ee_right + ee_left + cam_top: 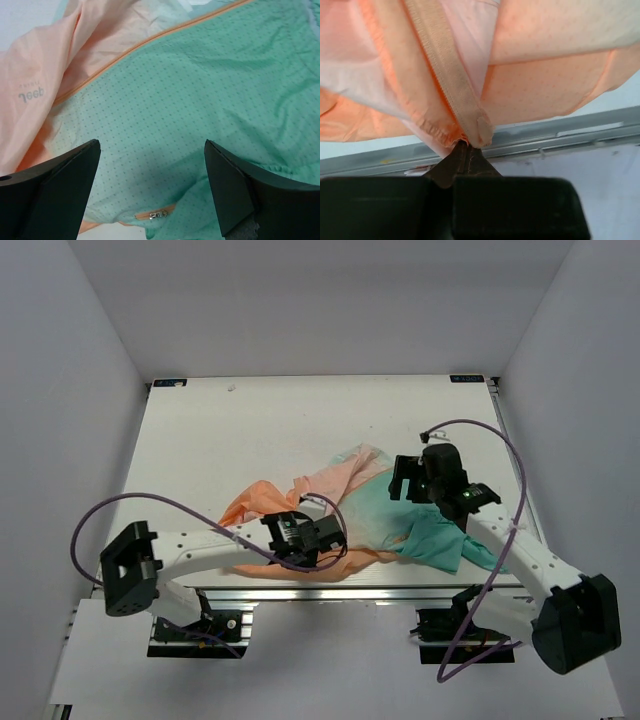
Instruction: Zip up the jacket
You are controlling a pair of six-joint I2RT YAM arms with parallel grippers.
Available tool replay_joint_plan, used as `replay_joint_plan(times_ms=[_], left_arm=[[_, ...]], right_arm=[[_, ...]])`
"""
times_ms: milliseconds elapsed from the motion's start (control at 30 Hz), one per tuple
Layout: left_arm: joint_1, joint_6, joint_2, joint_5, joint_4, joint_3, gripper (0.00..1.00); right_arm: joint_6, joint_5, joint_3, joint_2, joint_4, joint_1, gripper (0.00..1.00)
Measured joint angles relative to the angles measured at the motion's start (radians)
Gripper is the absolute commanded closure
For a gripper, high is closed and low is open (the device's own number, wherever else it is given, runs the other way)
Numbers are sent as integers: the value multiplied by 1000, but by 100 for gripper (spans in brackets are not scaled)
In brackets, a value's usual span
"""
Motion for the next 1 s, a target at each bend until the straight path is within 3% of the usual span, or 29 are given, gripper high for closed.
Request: replay_joint_plan(times_ms=[233, 500, 600, 867, 967, 1000], left_arm=[[4, -175, -215, -142, -81, 1, 100], [4, -315, -500, -212, -143, -112, 100], [4, -357, -562, -210, -181, -160, 100], [4, -409, -614, -211, -237, -171, 100], [4, -416, -612, -210, -248, -179, 100], [4, -417, -611, -209, -253, -183, 100]], right_arm=[[-58, 11, 192, 282, 47, 39, 11], [-89, 112, 734, 780, 13, 40, 11], [-130, 95, 859, 904, -5, 40, 11], [-160, 78, 773, 969, -60, 40, 11], [-157, 27, 697, 958, -51, 40, 17], [-155, 1, 659, 947, -48, 39, 25]])
